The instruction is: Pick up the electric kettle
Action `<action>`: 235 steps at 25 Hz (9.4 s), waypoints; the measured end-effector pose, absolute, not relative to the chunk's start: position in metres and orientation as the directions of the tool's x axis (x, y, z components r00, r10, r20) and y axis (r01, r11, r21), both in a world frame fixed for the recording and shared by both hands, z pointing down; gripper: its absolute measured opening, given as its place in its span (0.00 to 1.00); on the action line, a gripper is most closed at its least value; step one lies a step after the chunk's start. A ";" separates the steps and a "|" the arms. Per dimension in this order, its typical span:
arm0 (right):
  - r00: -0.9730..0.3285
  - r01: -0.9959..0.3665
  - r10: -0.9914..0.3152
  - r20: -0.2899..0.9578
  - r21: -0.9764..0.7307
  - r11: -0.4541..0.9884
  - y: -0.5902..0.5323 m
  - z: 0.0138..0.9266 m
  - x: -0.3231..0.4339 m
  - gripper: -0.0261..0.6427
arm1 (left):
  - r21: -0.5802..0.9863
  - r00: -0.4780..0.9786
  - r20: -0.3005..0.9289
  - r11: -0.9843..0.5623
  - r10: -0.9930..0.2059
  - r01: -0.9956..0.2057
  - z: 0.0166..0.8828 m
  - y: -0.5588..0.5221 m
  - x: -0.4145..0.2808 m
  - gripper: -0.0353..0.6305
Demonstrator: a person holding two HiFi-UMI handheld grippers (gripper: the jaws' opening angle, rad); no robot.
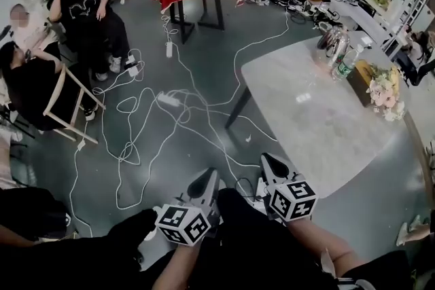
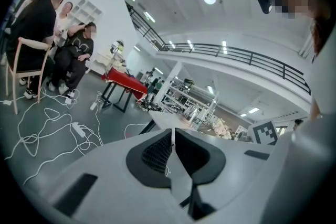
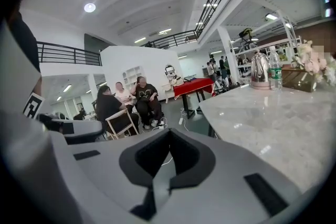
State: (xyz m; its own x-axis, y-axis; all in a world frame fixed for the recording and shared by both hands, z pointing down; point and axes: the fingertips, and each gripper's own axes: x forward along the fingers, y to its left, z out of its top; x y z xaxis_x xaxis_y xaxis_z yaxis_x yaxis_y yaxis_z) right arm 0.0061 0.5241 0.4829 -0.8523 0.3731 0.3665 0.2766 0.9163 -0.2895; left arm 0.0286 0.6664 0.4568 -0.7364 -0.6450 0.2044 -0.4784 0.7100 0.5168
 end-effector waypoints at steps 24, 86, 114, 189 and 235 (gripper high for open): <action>-0.915 0.108 0.225 0.336 -0.332 0.937 0.458 0.480 -0.155 0.05 | 0.491 -0.511 0.223 0.548 -0.831 -0.677 0.451 0.559 -0.172 0.09; -0.774 -0.632 -0.542 0.329 -0.329 0.702 0.221 0.474 -0.279 0.05 | 0.460 0.384 0.218 -0.252 -0.897 -0.851 0.443 0.239 -0.363 0.09; -0.755 -0.651 -0.571 0.322 -0.270 0.709 0.107 0.487 -0.370 0.05 | 0.368 0.354 0.190 -0.268 -0.916 -0.890 0.456 0.123 -0.466 0.09; -0.755 -0.640 -0.585 0.296 -0.141 0.755 0.045 0.476 -0.389 0.19 | 0.383 0.482 0.185 -0.388 -0.857 -0.838 0.499 -0.087 -0.535 0.24; -0.945 -0.304 -0.279 0.169 -0.147 0.941 0.238 0.375 -0.223 0.19 | 0.382 0.105 0.212 -0.016 -0.972 -0.924 0.388 0.178 -0.412 0.24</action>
